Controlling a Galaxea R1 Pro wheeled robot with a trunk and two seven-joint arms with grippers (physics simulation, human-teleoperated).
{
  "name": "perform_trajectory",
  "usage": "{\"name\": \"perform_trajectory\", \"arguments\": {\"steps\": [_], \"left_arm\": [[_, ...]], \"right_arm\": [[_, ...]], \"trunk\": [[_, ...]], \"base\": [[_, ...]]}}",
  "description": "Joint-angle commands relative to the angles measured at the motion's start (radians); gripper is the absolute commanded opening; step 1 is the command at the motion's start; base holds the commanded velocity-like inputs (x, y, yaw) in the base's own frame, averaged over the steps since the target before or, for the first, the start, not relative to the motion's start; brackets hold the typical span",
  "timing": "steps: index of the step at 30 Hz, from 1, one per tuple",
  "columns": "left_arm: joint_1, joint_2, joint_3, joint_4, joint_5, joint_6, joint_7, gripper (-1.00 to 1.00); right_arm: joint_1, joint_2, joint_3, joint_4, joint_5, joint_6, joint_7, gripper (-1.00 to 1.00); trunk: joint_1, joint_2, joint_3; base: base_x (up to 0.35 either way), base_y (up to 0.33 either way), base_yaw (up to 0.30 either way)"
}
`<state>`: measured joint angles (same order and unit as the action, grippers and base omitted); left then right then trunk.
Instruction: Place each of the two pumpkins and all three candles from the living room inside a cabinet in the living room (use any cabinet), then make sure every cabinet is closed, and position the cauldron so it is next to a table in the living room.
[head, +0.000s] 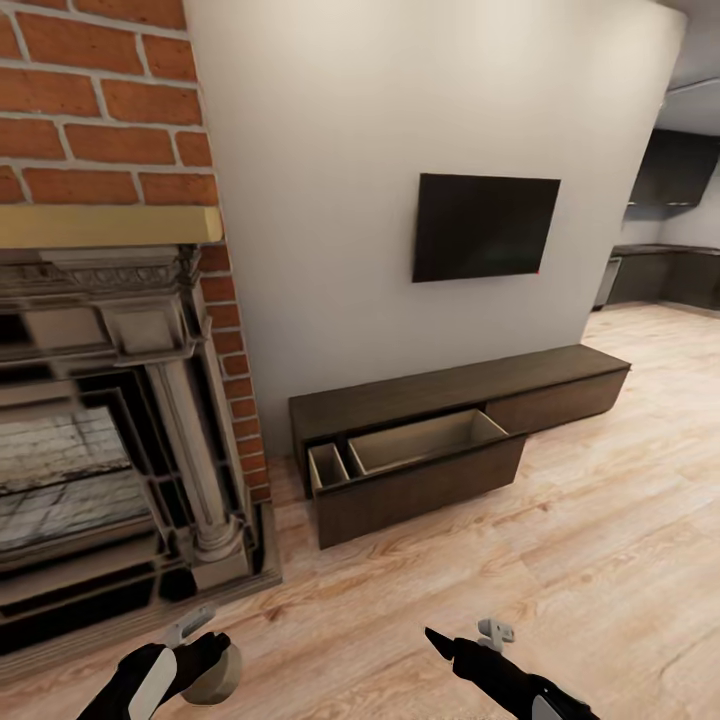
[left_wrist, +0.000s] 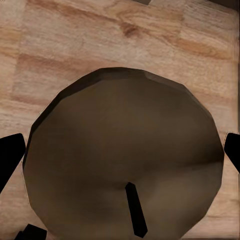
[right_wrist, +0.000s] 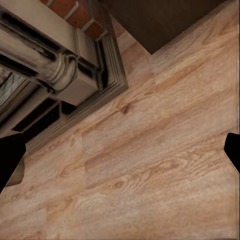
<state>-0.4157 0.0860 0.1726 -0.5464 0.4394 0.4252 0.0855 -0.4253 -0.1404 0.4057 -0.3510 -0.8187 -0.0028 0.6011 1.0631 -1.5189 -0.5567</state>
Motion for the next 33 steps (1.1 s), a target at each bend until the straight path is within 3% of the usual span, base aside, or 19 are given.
{"name": "perform_trajectory", "arguments": {"steps": [1,33], "left_arm": [[0.0,0.0,0.001,-0.003,0.012,0.006,0.006,-1.0],[0.0,0.0,0.001,-0.003,0.012,0.006,0.006,-1.0]], "right_arm": [[-0.001,-0.001,0.007,0.001,-0.01,0.0,0.002,1.0],[-0.001,-0.001,0.007,0.001,-0.011,0.0,0.002,1.0]], "trunk": [[0.0,-0.001,-0.001],[0.0,-0.001,-0.001]], "base": [[0.0,0.0,-0.29],[0.0,0.0,-0.29]]}}
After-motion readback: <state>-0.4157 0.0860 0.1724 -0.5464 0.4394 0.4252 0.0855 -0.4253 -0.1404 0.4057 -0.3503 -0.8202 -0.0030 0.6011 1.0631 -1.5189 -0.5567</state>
